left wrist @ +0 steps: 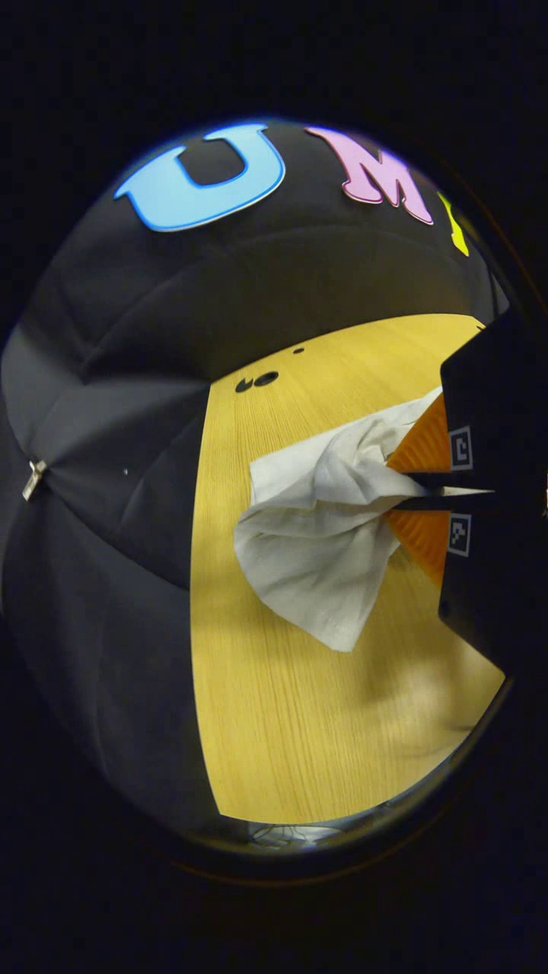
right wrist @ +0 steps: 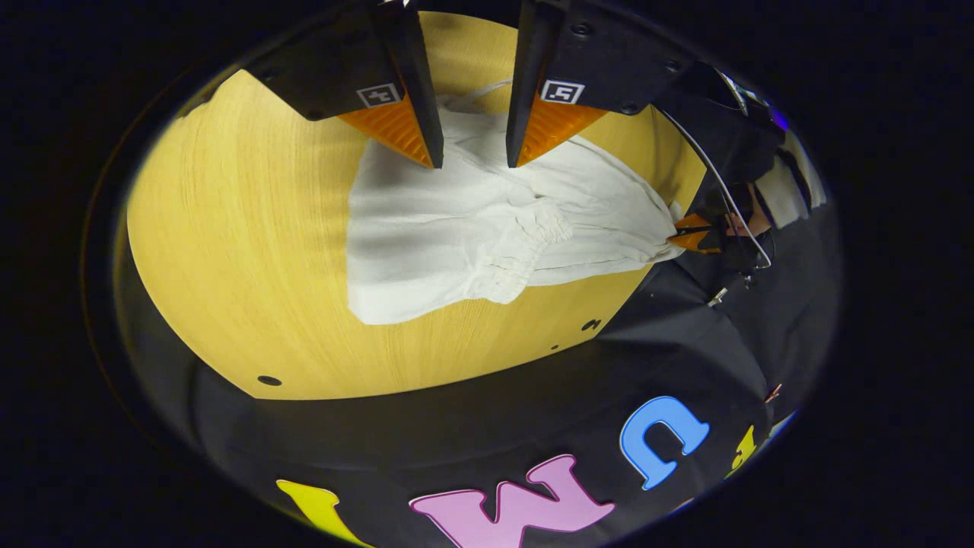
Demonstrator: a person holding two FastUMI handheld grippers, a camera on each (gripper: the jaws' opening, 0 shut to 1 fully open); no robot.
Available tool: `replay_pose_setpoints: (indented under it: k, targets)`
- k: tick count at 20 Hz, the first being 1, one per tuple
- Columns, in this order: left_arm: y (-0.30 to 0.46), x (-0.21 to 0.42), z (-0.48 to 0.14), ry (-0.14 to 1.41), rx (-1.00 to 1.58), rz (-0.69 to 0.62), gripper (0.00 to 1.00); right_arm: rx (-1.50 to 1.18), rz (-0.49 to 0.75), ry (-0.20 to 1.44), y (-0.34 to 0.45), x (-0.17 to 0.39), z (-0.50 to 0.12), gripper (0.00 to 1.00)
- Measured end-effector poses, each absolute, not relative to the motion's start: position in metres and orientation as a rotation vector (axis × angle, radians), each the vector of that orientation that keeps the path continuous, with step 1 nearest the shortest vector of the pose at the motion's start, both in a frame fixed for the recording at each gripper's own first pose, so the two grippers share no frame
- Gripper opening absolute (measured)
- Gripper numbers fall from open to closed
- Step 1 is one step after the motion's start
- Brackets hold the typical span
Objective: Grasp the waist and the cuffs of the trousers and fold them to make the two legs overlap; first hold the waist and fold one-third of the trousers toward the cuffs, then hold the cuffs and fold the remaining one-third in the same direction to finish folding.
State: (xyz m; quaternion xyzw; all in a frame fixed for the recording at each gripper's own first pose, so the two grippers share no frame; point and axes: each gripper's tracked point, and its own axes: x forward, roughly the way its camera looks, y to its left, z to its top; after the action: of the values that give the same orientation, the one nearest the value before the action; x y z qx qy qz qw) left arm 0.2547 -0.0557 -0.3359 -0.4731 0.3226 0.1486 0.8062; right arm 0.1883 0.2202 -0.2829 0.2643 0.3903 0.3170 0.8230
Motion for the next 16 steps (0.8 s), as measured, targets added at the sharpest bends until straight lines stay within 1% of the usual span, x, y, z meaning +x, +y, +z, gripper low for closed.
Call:
replay_pose_setpoints:
  k: [6, 9, 13, 16]
  targets:
    - [-0.064, 0.245, -0.301, 0.587, -0.865, 0.248, 0.06, 0.595, 0.627, 0.816, 0.185, 0.182, -0.286, 0.52]
    - [-0.089, 0.251, -0.278, 0.532, -0.755, 0.188, 0.06, 0.612, 0.605, 0.812, 0.172, 0.180, -0.288, 0.52]
    - [-0.153, 0.250, -0.242, 0.469, -0.593, 0.018, 0.06, 0.621, 0.570, 0.806, 0.147, 0.178, -0.292, 0.52]
    - [-0.206, 0.245, -0.232, 0.452, -0.480, -0.095, 0.06, 0.634, 0.535, 0.802, 0.128, 0.178, -0.296, 0.52]
